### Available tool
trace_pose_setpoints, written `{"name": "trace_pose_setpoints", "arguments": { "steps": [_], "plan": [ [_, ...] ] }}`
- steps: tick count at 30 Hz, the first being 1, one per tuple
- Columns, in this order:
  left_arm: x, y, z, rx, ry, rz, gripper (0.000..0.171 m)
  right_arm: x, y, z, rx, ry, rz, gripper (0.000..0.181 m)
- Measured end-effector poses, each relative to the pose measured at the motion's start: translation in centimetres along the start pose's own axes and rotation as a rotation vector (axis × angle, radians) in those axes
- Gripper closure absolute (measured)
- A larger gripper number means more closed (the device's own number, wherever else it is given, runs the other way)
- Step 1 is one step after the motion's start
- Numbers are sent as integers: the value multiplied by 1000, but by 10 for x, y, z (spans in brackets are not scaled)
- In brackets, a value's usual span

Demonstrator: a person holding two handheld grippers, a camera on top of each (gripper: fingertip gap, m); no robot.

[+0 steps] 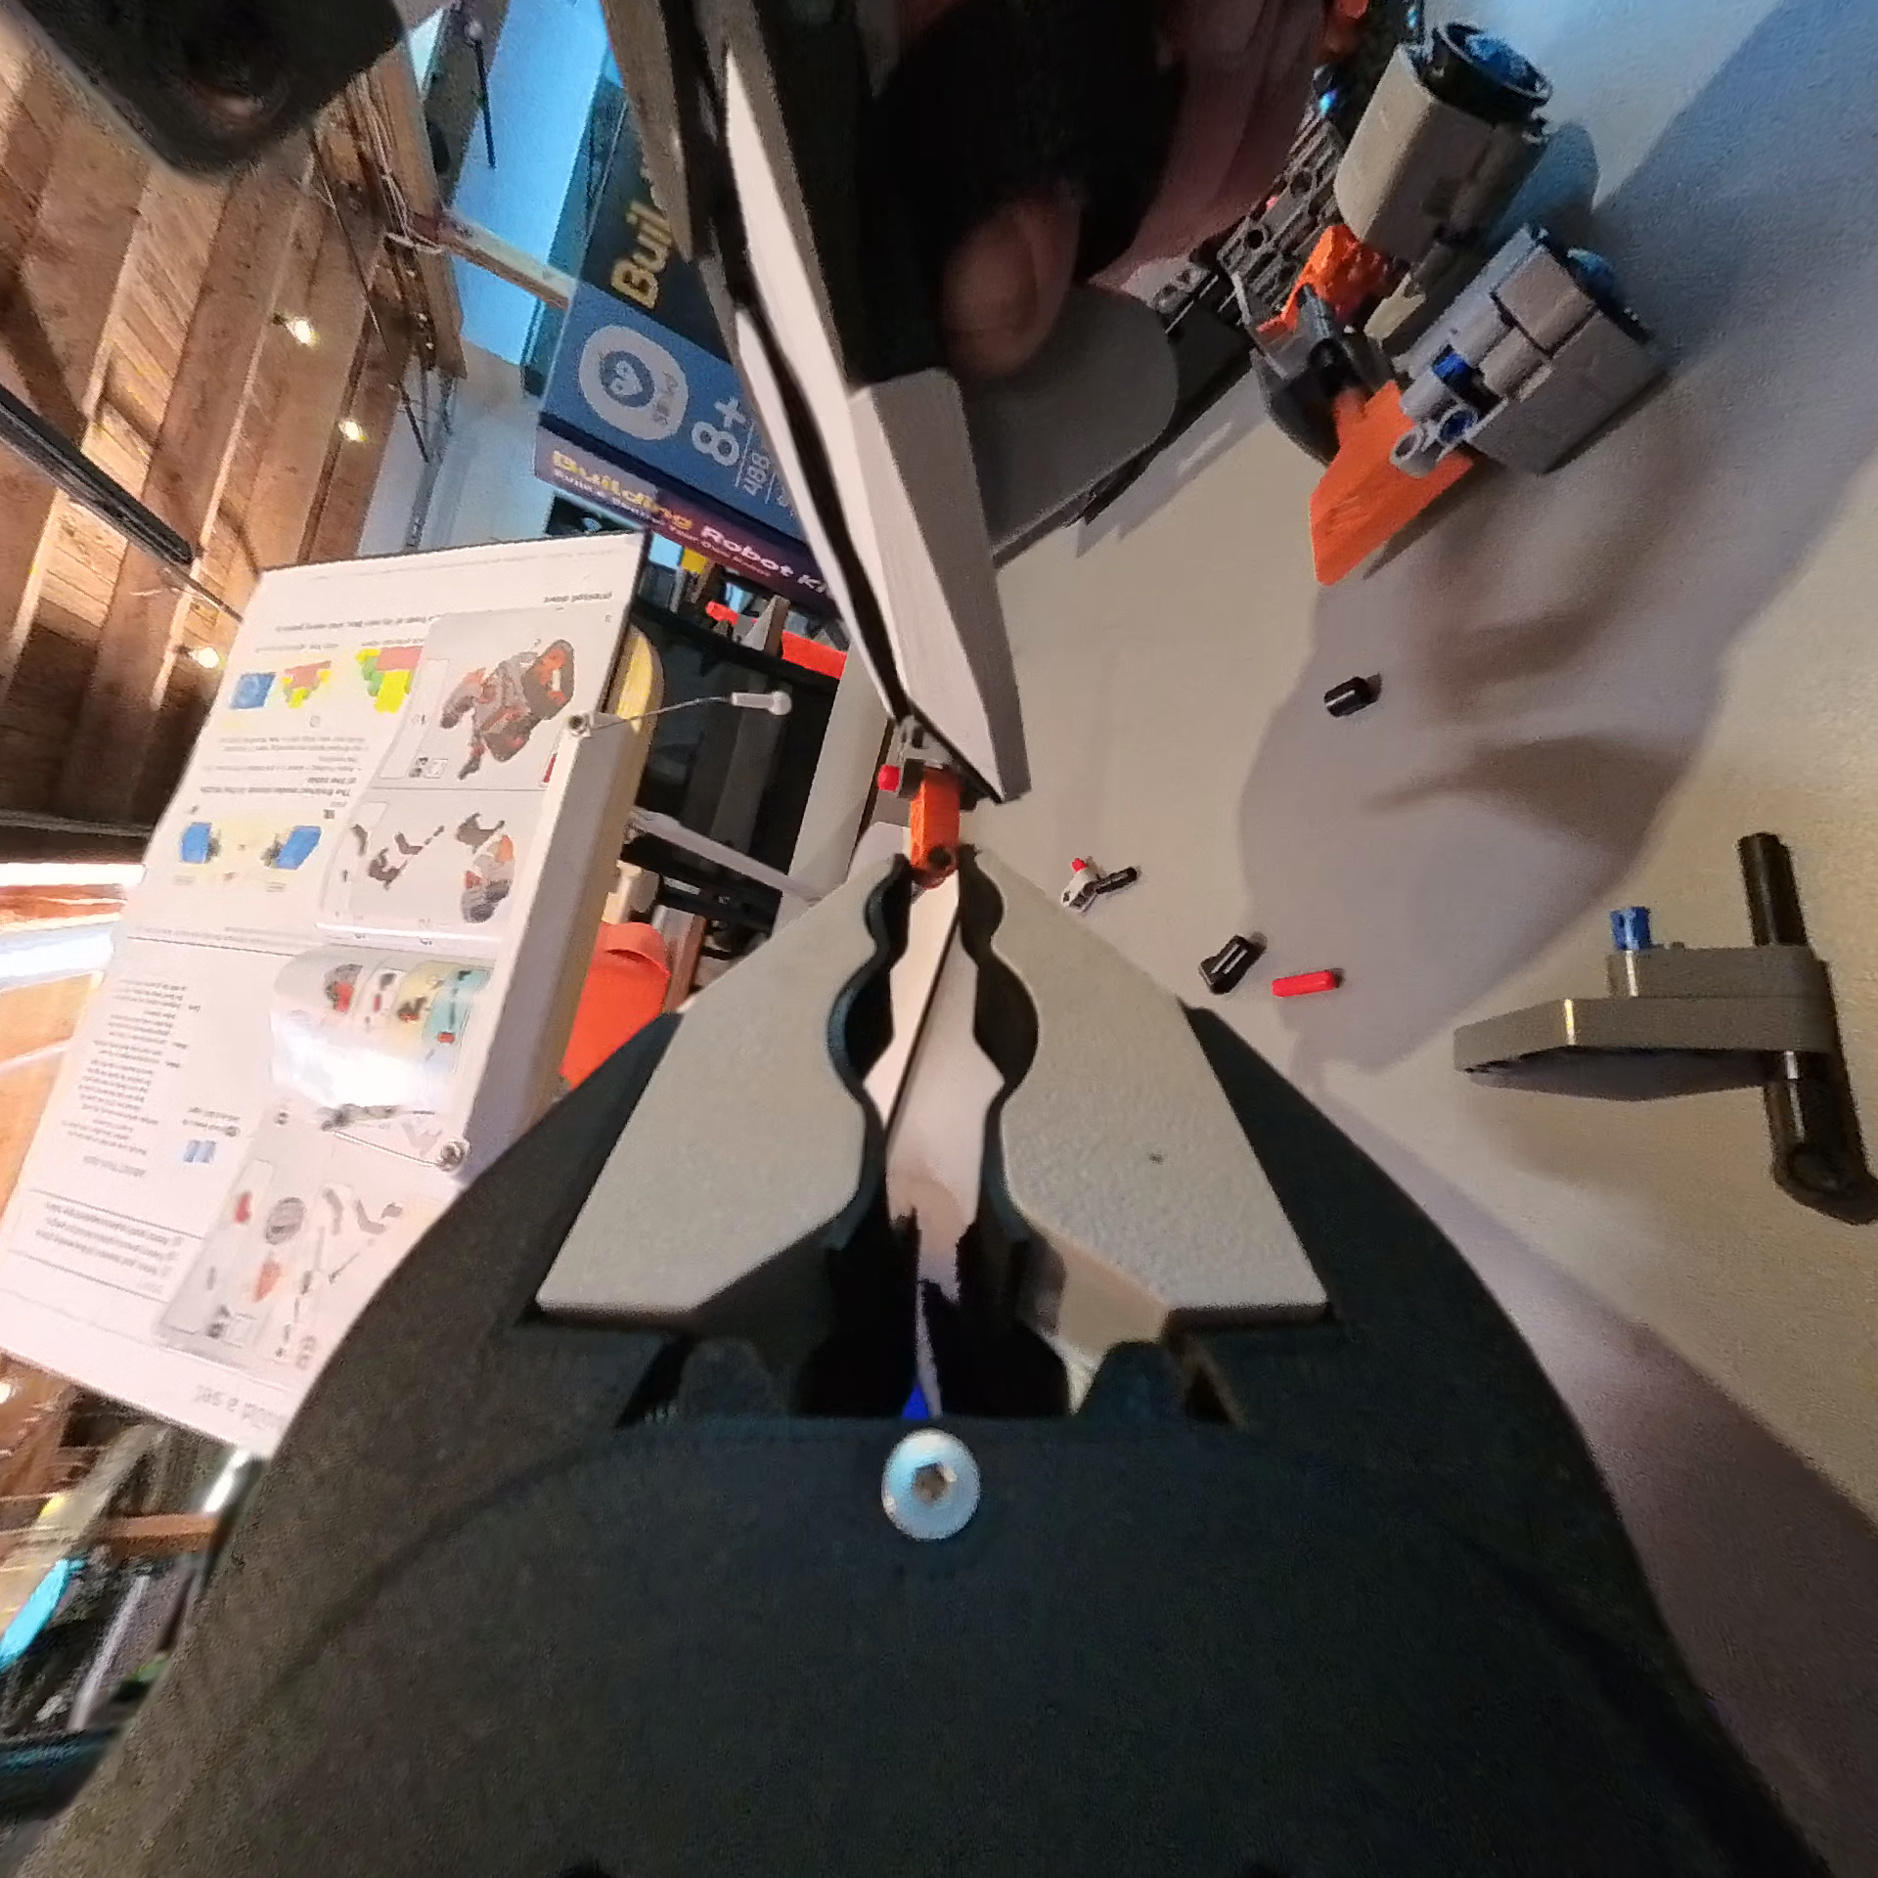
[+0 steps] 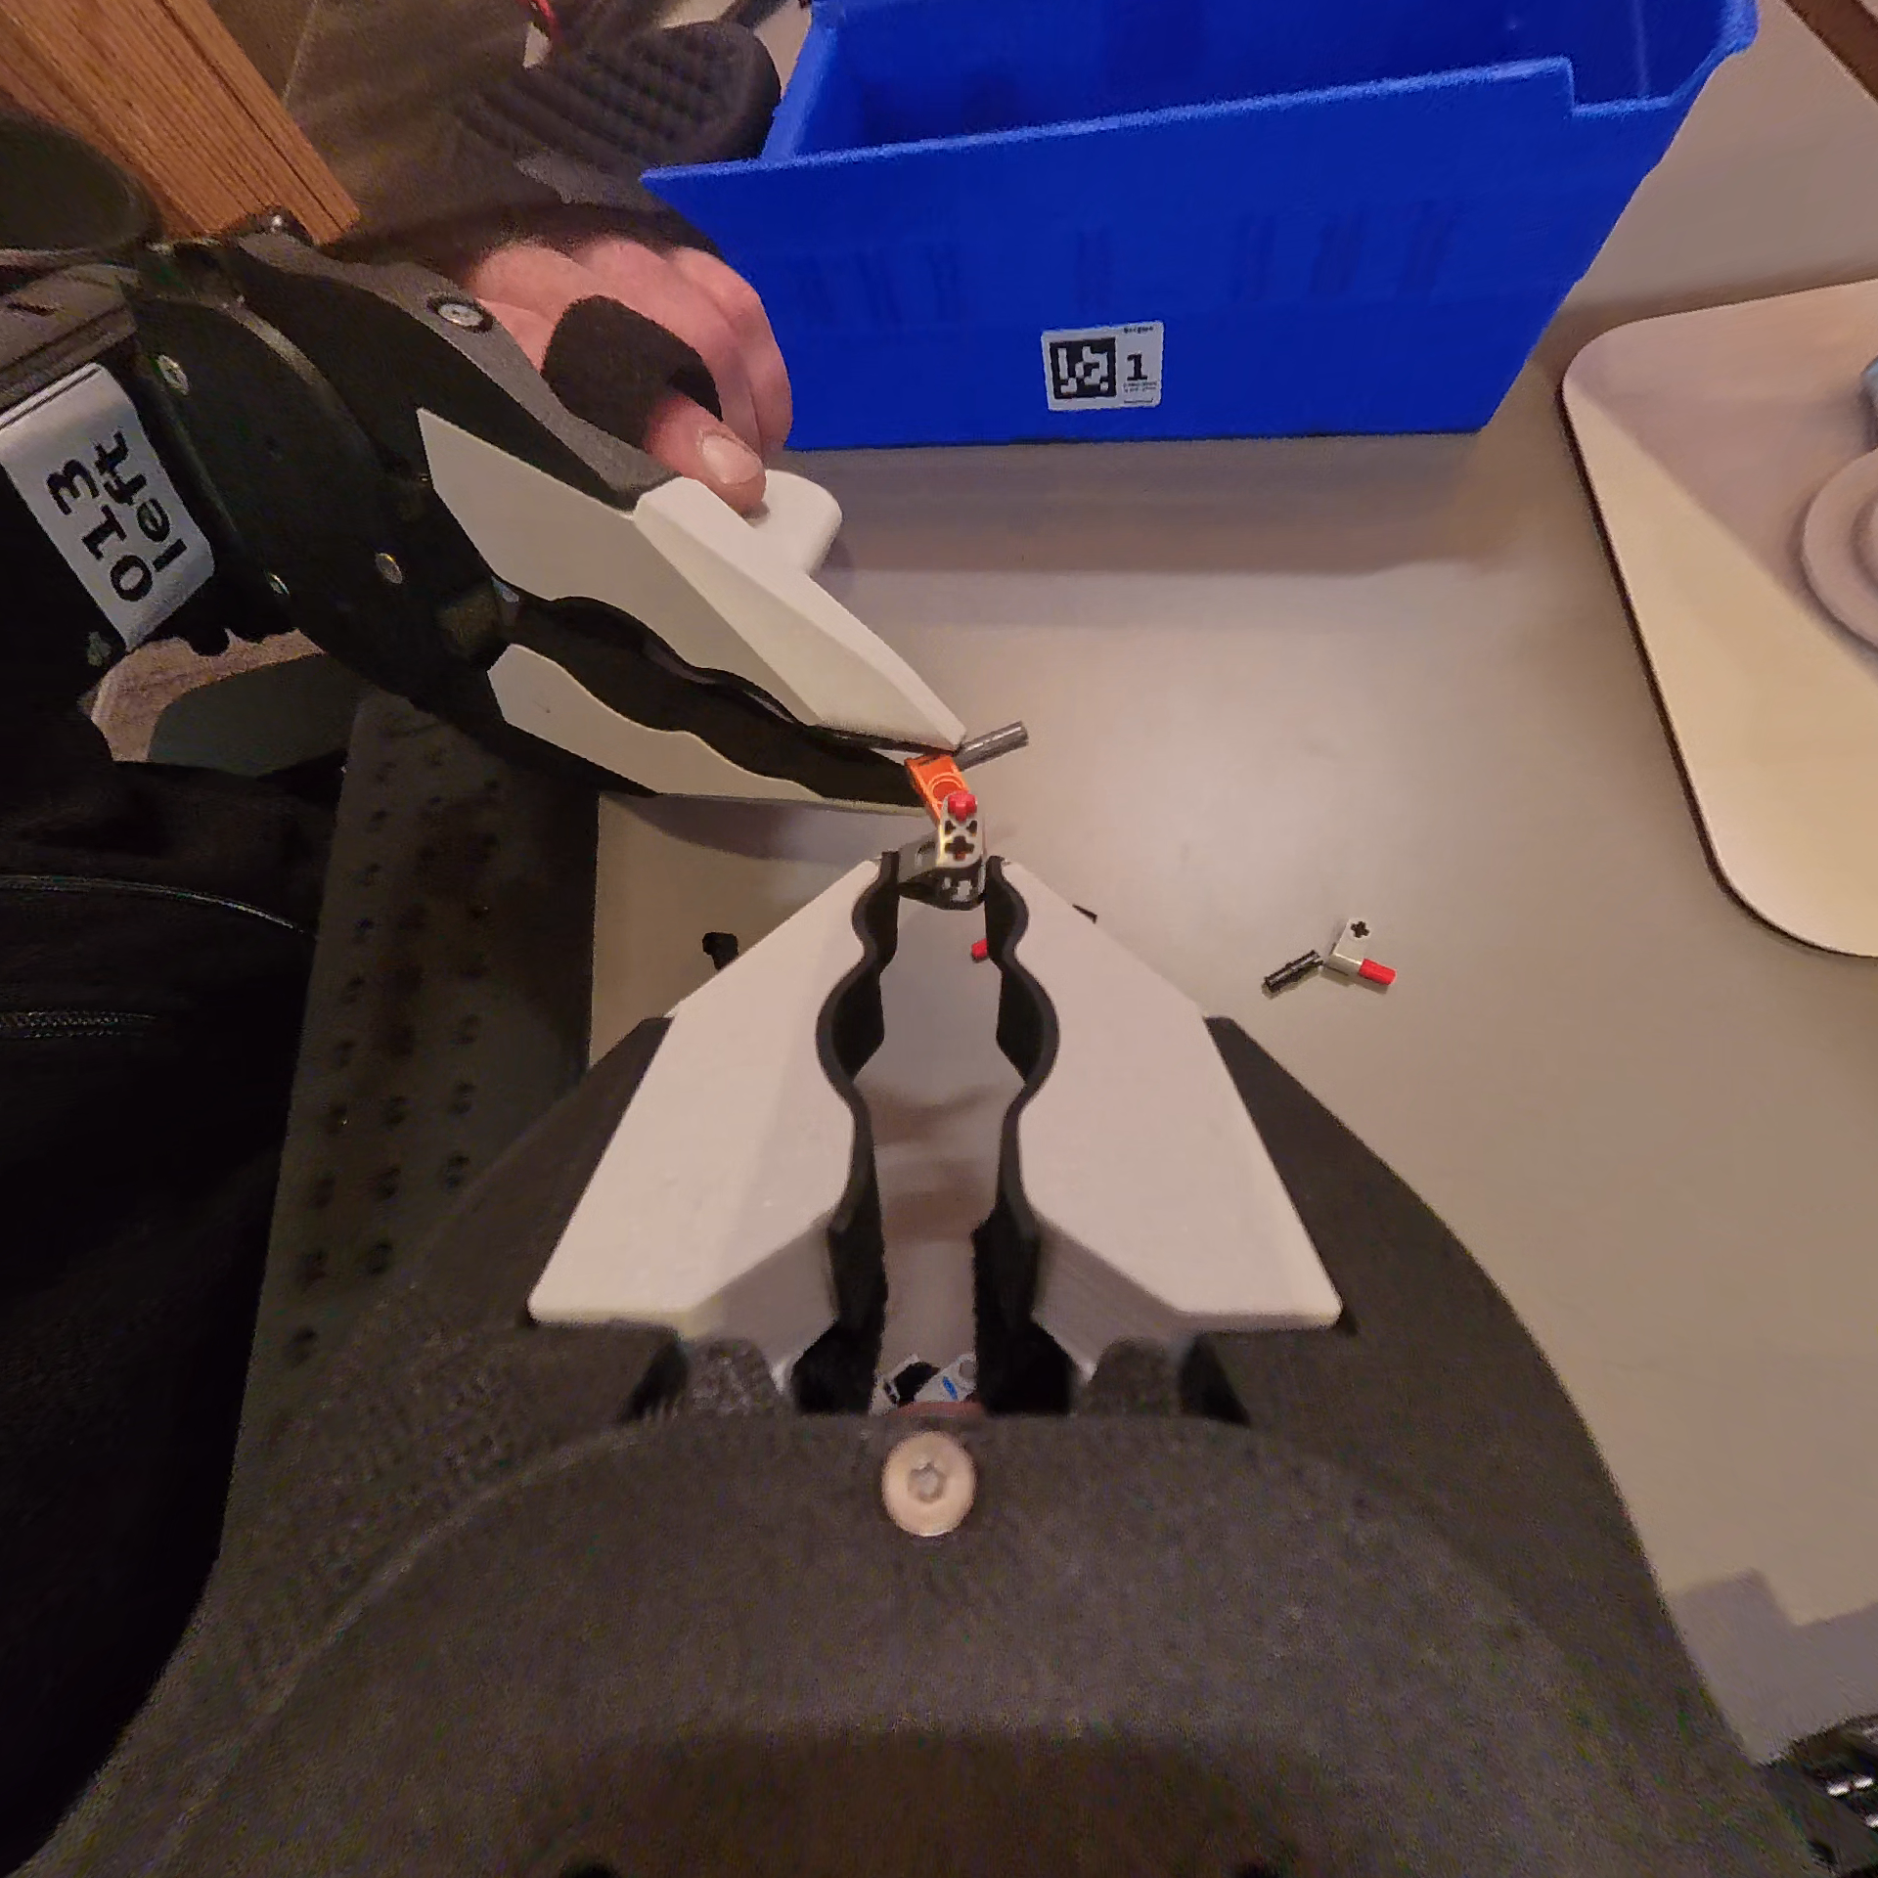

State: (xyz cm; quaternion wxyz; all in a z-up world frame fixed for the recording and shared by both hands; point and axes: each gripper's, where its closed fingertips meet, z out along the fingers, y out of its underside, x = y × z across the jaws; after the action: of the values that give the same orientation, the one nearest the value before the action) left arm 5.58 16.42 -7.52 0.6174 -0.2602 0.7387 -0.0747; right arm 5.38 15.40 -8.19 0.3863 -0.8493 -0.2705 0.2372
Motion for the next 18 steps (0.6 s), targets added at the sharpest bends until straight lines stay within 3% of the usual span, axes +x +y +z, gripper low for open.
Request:
{"name": "trace_pose_setpoints", "arguments": {
  "steps": [5,10,18],
  "plan": [
    [-6,0,-1,63,51,-212,166,-5,-15,-9,91,-43,23,169],
    [-8,-5,-2,116,77,-317,167,-9,-22,-13,137,-73,25,172],
    [-23,-9,-9,243,149,-608,167,-23,-50,-33,332,-154,-40,160]
  ]
}}
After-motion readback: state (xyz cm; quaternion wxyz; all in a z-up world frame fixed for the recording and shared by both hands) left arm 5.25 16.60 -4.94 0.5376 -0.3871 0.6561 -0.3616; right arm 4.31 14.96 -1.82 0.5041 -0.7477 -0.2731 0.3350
